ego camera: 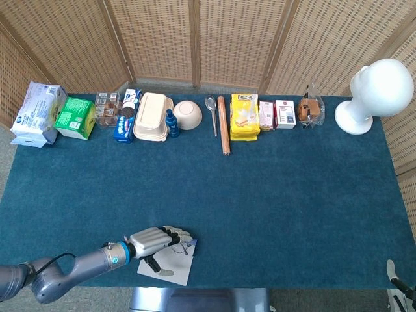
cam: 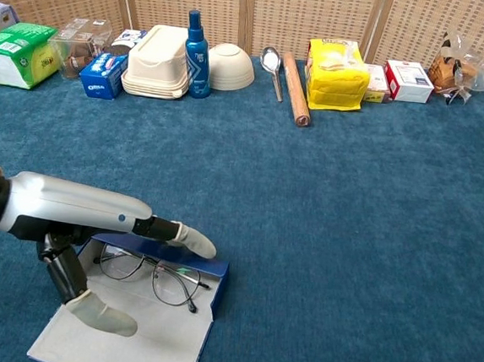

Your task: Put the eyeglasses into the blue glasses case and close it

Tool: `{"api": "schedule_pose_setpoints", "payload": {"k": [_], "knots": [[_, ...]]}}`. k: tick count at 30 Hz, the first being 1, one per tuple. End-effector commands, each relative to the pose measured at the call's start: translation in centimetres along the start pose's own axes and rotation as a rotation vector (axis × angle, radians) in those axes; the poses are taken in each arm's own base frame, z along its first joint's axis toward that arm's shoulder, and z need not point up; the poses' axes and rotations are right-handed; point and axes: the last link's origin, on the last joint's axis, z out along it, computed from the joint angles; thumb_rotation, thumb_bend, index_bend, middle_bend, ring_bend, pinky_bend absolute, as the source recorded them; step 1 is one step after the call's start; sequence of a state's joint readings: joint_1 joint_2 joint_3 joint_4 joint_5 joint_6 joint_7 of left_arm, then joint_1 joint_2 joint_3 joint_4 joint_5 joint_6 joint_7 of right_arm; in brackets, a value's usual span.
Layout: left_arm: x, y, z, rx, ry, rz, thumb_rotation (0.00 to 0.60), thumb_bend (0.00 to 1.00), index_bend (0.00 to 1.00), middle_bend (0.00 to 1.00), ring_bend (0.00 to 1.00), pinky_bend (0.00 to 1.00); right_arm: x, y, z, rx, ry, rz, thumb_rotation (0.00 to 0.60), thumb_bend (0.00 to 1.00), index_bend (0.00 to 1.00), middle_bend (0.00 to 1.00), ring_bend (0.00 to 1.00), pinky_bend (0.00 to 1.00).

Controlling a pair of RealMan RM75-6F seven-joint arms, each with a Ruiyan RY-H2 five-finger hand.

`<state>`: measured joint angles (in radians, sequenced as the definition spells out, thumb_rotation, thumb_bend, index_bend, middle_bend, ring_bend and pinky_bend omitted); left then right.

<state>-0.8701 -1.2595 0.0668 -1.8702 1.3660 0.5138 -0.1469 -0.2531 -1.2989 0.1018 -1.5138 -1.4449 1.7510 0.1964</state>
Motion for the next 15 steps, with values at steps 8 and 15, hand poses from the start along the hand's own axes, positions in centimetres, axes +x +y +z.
{"api": "schedule_pose_setpoints", "payload": {"k": [8,15], "knots": [[-0.8,-0.4,-1.5,0.024,-0.008,-0.031,0.375,0.23,0.03,0.05,0.0,0.05,0.0,-0.1,-0.1,0.007,0.001,0.006,0.6,0.33,0.0,0.18,0.0,0.09],[-1.2,-0.6,-2.4,0.04,-0.012,-0.045,0.373,0.23,0.03,0.05,0.0,0.05,-0.1,-0.1,0.0,0.012,-0.002,0.007,0.6,0.33,0.0,0.18,0.0,0.09]]}}
